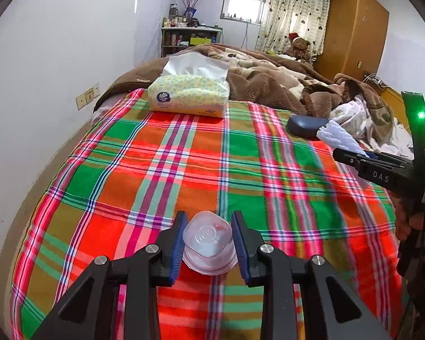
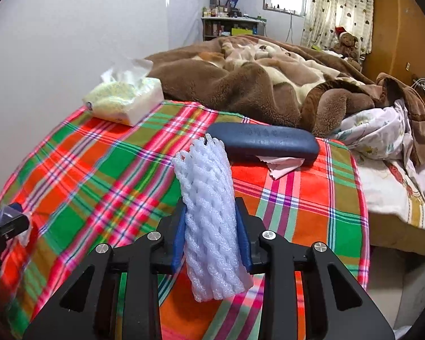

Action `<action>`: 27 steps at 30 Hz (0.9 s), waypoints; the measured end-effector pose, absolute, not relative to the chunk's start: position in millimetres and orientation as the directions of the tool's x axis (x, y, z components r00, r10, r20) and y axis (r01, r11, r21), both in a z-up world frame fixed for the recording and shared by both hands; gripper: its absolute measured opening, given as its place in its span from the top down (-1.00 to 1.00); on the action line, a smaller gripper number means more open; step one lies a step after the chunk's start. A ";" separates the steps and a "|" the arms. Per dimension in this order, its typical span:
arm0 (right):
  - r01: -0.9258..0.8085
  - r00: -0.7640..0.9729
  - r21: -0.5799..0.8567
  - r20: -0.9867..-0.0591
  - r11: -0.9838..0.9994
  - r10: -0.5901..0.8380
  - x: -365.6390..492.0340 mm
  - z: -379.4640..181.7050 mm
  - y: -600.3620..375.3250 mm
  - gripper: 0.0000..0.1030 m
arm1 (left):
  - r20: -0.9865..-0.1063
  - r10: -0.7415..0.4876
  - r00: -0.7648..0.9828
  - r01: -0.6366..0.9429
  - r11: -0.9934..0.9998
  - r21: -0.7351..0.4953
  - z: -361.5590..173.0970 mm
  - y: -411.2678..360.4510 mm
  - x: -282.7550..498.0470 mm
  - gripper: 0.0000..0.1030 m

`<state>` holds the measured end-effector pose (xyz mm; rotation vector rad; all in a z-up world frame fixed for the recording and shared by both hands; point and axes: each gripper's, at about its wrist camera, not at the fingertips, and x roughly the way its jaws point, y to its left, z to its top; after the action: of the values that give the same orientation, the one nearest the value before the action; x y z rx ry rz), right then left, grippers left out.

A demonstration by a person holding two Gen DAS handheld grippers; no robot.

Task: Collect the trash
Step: 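Grasp the clear plastic lid with the left tool while the right tool grasps the white foam net, then carry the plastic lid and foam net over the white bin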

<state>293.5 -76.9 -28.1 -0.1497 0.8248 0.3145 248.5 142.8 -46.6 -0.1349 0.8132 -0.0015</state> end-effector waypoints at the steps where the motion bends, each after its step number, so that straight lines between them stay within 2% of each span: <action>1: -0.332 0.638 -0.004 -0.737 0.943 0.222 288.7 -25.0 -77.6 0.36 | -0.719 -0.055 0.693 -0.050 0.991 -0.124 -43.2 141.0 244.5 0.37; 19: -0.314 0.707 0.070 -0.649 0.947 0.283 199.4 18.2 -112.6 0.36 | -0.638 -0.119 0.761 0.060 0.992 -0.114 9.6 87.8 174.6 0.37; 27: -0.271 0.738 0.094 -0.619 0.958 0.269 159.1 26.3 -136.2 0.36 | -0.605 -0.198 0.771 0.162 0.980 -0.114 27.2 49.5 144.3 0.37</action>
<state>159.1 -136.2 26.3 -0.0023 0.6786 0.2962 144.3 49.5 27.2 -0.0563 0.6622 -0.1953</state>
